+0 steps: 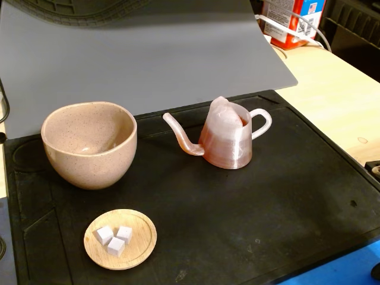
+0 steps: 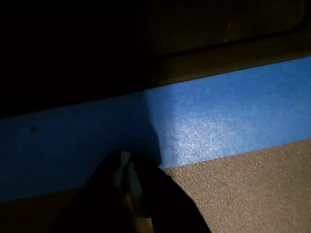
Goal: Pick up a kettle and pour liquid into a cup.
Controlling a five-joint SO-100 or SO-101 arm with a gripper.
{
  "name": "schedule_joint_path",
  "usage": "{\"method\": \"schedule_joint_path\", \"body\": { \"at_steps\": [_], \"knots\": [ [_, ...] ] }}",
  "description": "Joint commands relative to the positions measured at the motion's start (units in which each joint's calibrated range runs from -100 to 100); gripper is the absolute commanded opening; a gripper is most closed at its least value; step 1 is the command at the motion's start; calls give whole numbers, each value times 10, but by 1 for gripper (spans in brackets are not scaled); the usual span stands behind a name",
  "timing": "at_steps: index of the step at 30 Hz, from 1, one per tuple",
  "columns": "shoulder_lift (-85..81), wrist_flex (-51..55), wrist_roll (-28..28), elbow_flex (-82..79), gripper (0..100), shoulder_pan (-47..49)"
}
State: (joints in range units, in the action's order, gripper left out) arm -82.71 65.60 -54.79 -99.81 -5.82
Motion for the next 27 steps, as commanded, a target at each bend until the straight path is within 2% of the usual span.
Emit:
{"method": "schedule_joint_path", "body": {
  "at_steps": [1, 20, 27],
  "knots": [
    [4, 4, 2, -2, 0, 3],
    [7, 0, 2, -2, 0, 5],
    [12, -150, 2, -2, 0, 26]
  ]
}}
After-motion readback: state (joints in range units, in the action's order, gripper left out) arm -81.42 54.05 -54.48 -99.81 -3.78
